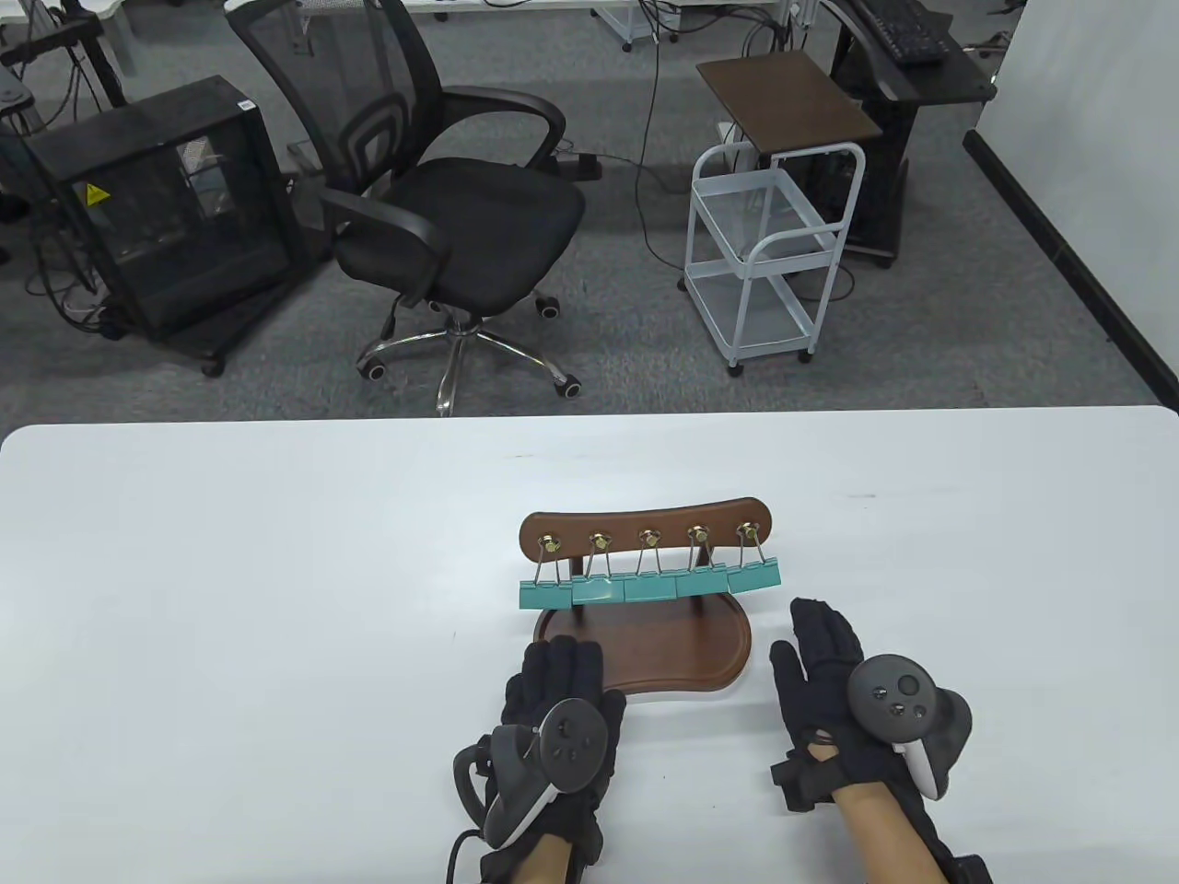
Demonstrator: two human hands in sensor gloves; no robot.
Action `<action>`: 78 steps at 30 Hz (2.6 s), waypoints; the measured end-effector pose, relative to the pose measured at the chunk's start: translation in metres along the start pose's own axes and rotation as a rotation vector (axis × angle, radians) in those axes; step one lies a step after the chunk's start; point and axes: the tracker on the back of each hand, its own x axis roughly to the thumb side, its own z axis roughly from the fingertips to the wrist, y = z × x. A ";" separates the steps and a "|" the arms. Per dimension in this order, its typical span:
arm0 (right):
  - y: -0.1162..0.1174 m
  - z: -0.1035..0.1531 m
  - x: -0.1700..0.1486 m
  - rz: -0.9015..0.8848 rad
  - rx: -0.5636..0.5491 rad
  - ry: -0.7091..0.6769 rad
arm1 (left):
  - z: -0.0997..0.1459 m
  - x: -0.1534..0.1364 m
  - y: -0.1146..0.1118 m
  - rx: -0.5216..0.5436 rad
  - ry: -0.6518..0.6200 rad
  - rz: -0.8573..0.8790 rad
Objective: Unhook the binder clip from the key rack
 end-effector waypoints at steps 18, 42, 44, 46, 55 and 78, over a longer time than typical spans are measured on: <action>0.014 -0.044 -0.020 -0.494 0.056 0.156 | 0.001 -0.003 0.000 -0.003 0.000 0.024; 0.026 -0.053 -0.009 -0.543 0.156 0.275 | 0.002 -0.002 -0.001 -0.014 -0.003 0.019; 0.025 -0.053 -0.010 -0.547 0.143 0.278 | 0.002 -0.002 -0.001 -0.014 -0.002 0.020; 0.025 -0.053 -0.011 -0.557 0.137 0.281 | 0.002 -0.002 -0.001 -0.014 -0.001 0.022; 0.024 -0.053 -0.011 -0.587 0.130 0.283 | 0.002 -0.002 -0.001 -0.014 0.001 0.023; 0.021 -0.054 -0.011 -0.671 0.093 0.251 | 0.003 -0.003 0.000 -0.020 0.007 0.017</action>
